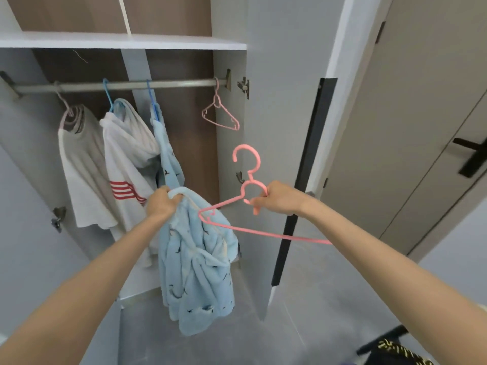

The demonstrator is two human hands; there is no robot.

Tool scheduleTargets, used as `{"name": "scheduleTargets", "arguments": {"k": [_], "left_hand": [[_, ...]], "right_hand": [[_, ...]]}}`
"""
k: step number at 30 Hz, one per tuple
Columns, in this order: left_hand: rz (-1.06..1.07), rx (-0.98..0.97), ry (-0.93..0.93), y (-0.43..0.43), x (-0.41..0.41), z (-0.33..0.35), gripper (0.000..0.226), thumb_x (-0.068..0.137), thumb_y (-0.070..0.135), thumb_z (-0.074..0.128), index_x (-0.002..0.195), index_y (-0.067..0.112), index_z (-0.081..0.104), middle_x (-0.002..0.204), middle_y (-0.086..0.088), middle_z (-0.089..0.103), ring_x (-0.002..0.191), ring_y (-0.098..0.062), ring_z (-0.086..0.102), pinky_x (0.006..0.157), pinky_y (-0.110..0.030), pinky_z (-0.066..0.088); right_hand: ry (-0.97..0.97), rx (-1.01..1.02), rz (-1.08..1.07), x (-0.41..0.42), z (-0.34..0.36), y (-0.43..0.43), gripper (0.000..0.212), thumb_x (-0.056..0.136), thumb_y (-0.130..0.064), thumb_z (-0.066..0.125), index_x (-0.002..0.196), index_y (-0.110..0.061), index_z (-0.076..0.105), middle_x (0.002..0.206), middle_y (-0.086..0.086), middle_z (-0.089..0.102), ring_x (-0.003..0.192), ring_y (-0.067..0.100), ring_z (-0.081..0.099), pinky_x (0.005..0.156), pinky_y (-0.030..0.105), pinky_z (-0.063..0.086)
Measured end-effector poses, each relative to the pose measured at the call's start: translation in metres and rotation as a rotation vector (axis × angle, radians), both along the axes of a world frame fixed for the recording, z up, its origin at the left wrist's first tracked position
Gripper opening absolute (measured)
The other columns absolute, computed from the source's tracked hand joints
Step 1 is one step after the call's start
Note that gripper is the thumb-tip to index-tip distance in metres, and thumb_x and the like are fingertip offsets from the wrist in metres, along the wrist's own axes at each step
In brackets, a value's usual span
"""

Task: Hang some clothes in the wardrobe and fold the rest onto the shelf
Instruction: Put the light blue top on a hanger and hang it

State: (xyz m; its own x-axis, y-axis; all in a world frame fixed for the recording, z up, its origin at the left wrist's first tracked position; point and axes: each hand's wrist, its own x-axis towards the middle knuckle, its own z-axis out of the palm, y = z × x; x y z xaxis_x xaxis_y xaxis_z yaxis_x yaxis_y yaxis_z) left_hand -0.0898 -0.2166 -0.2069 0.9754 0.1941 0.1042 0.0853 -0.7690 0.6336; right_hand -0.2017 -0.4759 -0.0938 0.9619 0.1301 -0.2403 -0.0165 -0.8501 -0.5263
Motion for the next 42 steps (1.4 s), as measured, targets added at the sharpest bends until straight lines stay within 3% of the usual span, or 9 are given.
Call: {"name": "scheduleTargets", "arguments": {"k": [10,15,18,21,27,30,33,38,42], "left_hand": [[-0.396,0.024,-0.049,-0.004,-0.096,0.022,0.022,0.082,0.014,0.068,0.070,0.025,0.054,0.078,0.002,0.059,0.079,-0.021,0.056,0.067,-0.029,0.033],[-0.513,-0.276,0.001,-0.004,-0.157,0.058,0.012,0.087,0.018,0.062,0.089,0.006,0.064,0.082,-0.003,0.062,0.075,-0.013,0.054,0.066,-0.020,0.041],[-0.521,-0.353,0.082,0.010,-0.192,0.071,0.003,0.092,0.012,0.056,0.093,0.010,0.059,0.080,0.003,0.055,0.073,-0.009,0.050,0.053,-0.006,0.037],[-0.745,-0.304,0.128,0.025,-0.220,0.083,0.024,0.090,0.017,0.064,0.112,0.009,0.060,0.104,0.001,0.060,0.087,-0.002,0.055,0.071,-0.004,0.041],[-0.884,0.543,-0.461,0.050,-0.237,0.099,0.059,0.089,0.054,0.051,0.140,0.025,0.045,0.139,0.002,0.045,0.130,-0.017,0.035,0.118,-0.043,0.011],[-0.926,0.696,-0.589,0.040,-0.244,0.113,0.057,0.091,0.051,0.039,0.136,0.018,0.046,0.111,-0.007,0.055,0.103,-0.024,0.053,0.110,-0.044,0.027],[-0.860,0.715,-0.760,0.032,-0.247,0.137,0.050,0.088,0.053,0.038,0.117,0.018,0.057,0.084,-0.005,0.053,0.066,-0.027,0.056,0.058,-0.030,0.037],[-0.703,0.566,-0.778,0.036,-0.244,0.160,0.051,0.087,0.057,0.033,0.107,0.019,0.060,0.083,-0.002,0.052,0.068,-0.025,0.056,0.053,-0.035,0.039],[-0.634,0.445,-0.750,0.030,-0.247,0.165,0.044,0.087,0.056,0.038,0.105,0.022,0.060,0.083,0.000,0.053,0.071,-0.024,0.054,0.059,-0.041,0.043]], "right_hand": [[-0.048,0.073,0.018,-0.065,-0.049,0.049,0.036,0.099,-0.033,0.049,0.083,-0.009,0.072,0.053,-0.002,0.037,0.047,0.013,0.034,0.048,0.024,0.027],[-0.118,0.079,-0.040,-0.105,-0.086,0.091,0.037,0.098,-0.037,0.047,0.069,-0.019,0.062,0.066,0.003,0.056,0.062,0.020,0.054,0.058,0.030,0.038],[-0.112,0.341,-0.184,-0.132,-0.082,0.100,0.045,0.093,-0.047,0.053,0.056,-0.022,0.059,0.048,-0.004,0.040,0.044,0.009,0.036,0.047,0.020,0.029],[-0.140,0.589,-0.361,-0.155,-0.076,0.101,0.051,0.090,-0.044,0.060,0.044,-0.022,0.054,0.049,-0.001,0.033,0.045,0.010,0.027,0.046,0.022,0.023],[-0.258,0.777,-0.459,-0.189,-0.063,0.091,0.051,0.091,-0.029,0.059,0.042,-0.017,0.048,0.043,-0.004,0.034,0.044,0.009,0.025,0.047,0.019,0.024],[-0.335,0.805,-0.382,-0.196,-0.041,0.089,0.044,0.090,-0.016,0.055,0.046,-0.012,0.052,0.045,-0.001,0.038,0.043,0.007,0.027,0.050,0.021,0.026],[-0.356,0.917,-0.337,-0.207,-0.018,0.090,0.033,0.091,-0.008,0.051,0.060,-0.003,0.063,0.046,-0.001,0.051,0.042,0.005,0.032,0.049,0.017,0.029],[-0.833,0.627,-0.472,-0.209,-0.006,0.072,0.012,0.092,-0.030,0.061,0.088,-0.020,0.067,0.087,-0.009,0.066,0.085,0.004,0.051,0.072,0.019,0.038],[-1.196,0.474,-0.307,-0.230,-0.029,0.075,0.018,0.091,-0.023,0.055,0.075,-0.018,0.051,0.073,-0.017,0.049,0.072,0.004,0.045,0.067,0.022,0.038]]}}
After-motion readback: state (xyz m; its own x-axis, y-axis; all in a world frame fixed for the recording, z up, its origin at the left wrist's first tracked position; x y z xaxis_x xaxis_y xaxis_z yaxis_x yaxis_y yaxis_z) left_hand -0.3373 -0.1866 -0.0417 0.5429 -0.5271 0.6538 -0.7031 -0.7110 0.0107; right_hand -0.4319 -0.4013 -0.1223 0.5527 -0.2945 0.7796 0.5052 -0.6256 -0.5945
